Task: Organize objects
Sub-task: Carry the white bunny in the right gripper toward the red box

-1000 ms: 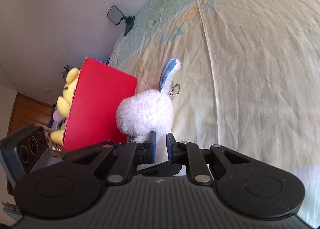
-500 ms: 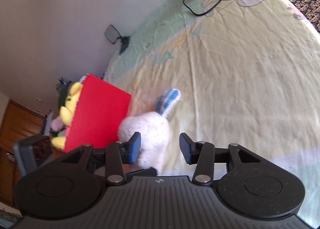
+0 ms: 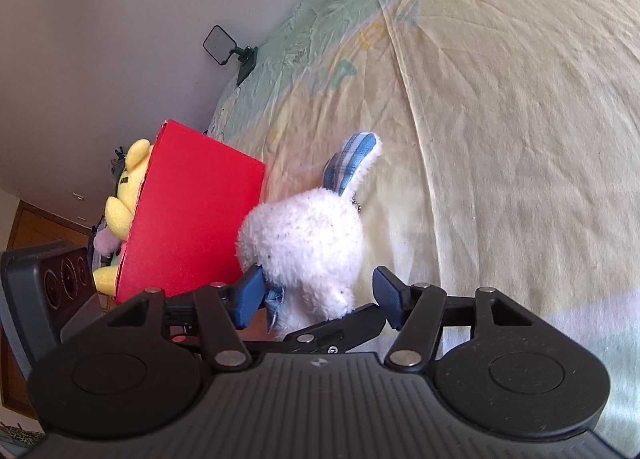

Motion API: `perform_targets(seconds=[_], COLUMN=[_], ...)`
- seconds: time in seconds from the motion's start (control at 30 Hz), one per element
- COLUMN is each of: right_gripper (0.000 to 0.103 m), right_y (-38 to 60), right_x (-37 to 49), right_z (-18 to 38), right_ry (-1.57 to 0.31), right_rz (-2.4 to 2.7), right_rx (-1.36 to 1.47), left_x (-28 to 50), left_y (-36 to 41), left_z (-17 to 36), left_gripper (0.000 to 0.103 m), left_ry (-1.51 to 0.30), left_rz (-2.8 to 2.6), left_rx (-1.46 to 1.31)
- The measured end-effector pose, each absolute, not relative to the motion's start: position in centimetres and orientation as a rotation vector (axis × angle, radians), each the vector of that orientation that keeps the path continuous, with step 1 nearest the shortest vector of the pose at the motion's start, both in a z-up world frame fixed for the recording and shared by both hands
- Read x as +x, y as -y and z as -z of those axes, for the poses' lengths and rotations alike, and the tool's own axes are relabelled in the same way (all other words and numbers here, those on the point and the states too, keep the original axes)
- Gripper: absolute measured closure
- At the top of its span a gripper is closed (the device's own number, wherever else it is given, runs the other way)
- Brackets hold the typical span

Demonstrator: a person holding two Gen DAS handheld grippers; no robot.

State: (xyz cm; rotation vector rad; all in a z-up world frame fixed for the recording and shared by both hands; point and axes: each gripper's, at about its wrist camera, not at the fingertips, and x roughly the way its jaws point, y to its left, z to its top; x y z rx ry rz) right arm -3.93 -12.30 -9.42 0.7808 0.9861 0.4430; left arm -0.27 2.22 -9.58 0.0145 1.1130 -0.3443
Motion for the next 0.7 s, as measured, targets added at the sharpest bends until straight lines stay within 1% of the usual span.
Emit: perform_targets(seconds=[0.03,0.13,0.23,0.27,0.4,0.7], right_gripper=[0.043,0.043,0.043,0.044,0.046,0.060], right_y=[12.3,12.3,12.4,12.6,12.8,13.4], right_x=[-3.9,-3.9,-4.0,-4.0,-4.2,-5.2], right_z=[9.4,9.6,9.8,9.8,9.6,8.8], right_ry=[-0.987,-0.998,-1.004,-1.006,-1.007,-0.983], right_rz=[-0.441,-0.442,-0.447,-0.446,-0.443,-0.436], right_rx=[0.782,0.786,0.799,0.805,0.806,0.796], left_x=[-0.3,-0.3,-0.5,-0.5,-0.7,-1.5], left_y=[-2.2,-2.0,-1.9,-1.9,-1.5,-1.0], left_z=[9.6,9.5,9.4,9.3,9.0,7.8], left_gripper=[0.023,0.028,0.031,0.034,0.038,0.048], left_ry=[-1.112,-1.110,-1.111,-1.111,-1.116,-1.105], left_rz=[0.342,0.334,0.335,0.338,0.333,0.354], left_rx=[0.015,0.031,0.030,0.030,0.040,0.036])
